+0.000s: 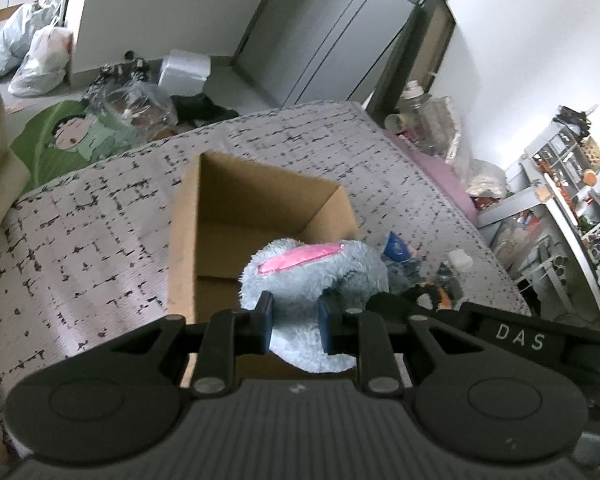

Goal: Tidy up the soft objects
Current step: 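Lower the grey plush into the cardboard box and open both grippers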

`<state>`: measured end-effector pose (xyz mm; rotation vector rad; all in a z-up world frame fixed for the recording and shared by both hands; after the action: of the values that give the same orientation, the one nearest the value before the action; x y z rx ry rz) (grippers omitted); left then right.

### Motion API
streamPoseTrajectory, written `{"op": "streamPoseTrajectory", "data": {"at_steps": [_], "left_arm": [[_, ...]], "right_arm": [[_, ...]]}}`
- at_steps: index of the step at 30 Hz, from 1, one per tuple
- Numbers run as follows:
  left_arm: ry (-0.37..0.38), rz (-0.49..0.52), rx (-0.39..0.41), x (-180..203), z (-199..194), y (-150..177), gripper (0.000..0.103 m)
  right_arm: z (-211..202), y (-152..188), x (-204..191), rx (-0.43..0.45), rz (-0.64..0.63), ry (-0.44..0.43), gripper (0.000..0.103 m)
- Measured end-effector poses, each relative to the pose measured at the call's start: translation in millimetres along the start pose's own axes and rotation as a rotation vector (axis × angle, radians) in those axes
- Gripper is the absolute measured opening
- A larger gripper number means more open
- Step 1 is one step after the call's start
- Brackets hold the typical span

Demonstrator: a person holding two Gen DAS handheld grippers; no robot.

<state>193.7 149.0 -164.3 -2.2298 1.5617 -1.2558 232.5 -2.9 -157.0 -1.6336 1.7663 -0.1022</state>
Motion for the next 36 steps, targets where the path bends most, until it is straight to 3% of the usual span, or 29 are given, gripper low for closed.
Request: {"op": "streamPoseTrajectory", "data": {"at_steps": [13, 19, 26, 31, 34, 36], "left_arm": [[-0.077, -0.052, -0.06, -25, 12, 7, 0.025], [-0.092, -0.065, -0.056, -23, 3, 3, 0.028], [-0.098, -0.048, -0.057, -4, -9, -1, 0.053], [-0.113, -0.023, -0.015, 12, -21, -4, 0.067], [-0.104, -0.012, 0.017, 25, -31, -6, 0.072], [-0.144, 0.003, 0.042, 32, -38, -8, 0.077]], "right_arm": [[27, 14, 1, -0.097, 0.029, 0.011, 0.017], [16, 15, 3, -0.096, 0.026, 0.016, 0.019], [-10, 5, 12, -0.036, 0.023, 0.023, 0.043], [-32, -2, 22, 0.014, 0.008, 0.041, 0.059], [-47, -8, 29, 0.053, 0.002, 0.043, 0.076], [-58, -12, 33, 0.089, -0.004, 0.048, 0.086]]}}
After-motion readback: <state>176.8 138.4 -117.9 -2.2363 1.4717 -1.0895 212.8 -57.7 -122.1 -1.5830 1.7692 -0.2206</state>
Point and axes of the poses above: each gripper's, at about its wrist camera, not at the fingertips, and z roughly the way its jaws point, x to its right, y to its underside, the point moved 5 cm from there along z, roughly the way its jaws point, and after that the axes turned 7 degrees about y, right-handed, at the moved point
